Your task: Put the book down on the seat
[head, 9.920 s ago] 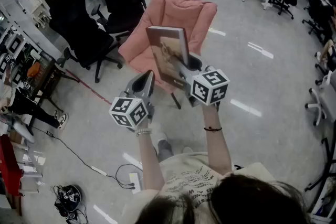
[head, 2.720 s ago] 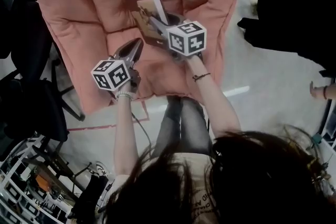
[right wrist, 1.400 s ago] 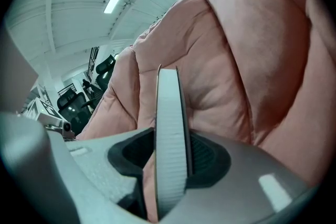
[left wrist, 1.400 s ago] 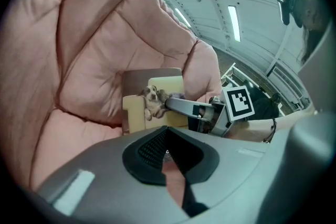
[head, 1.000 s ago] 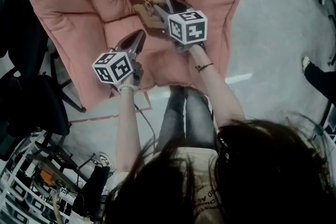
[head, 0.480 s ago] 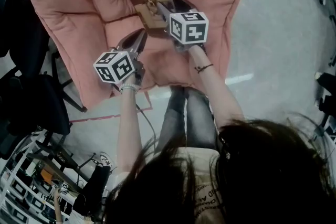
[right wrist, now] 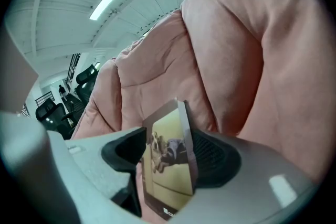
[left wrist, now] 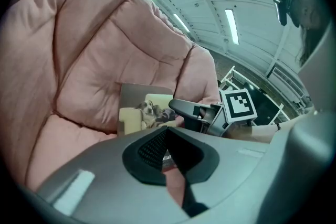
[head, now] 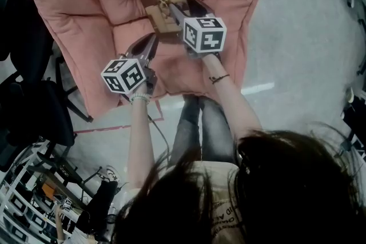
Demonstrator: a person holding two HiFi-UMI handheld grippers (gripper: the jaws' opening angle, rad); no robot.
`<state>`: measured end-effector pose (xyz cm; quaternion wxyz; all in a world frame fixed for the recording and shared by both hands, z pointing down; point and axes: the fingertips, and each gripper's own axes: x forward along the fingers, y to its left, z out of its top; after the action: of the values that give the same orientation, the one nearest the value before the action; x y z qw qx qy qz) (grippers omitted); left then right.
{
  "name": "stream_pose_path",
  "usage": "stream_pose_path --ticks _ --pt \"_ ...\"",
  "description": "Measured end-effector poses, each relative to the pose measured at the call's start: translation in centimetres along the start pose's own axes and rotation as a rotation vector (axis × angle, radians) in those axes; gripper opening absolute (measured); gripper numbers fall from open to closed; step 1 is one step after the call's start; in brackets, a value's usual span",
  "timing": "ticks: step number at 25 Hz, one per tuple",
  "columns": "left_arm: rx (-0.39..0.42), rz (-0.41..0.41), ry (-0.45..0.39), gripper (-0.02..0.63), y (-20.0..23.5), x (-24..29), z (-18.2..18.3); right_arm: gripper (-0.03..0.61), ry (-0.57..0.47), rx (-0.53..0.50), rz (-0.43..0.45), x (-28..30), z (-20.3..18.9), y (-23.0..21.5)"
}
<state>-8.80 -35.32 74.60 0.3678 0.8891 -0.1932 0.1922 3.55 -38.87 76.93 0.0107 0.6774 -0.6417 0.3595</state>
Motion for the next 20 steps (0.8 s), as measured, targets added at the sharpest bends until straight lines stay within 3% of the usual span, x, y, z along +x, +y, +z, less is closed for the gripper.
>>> stream_pose_path --ticks 8,20 --pt "0.005 0.018 -0.048 -0.011 0.3 0.5 0.7 0.247 0.012 -0.012 0.079 0.2 -0.7 0.9" --pt "0.04 -0.002 -0.153 -0.011 -9.1 -5.5 5.3 0.137 0.028 -0.047 0.218 -9.2 3.7 7.1"
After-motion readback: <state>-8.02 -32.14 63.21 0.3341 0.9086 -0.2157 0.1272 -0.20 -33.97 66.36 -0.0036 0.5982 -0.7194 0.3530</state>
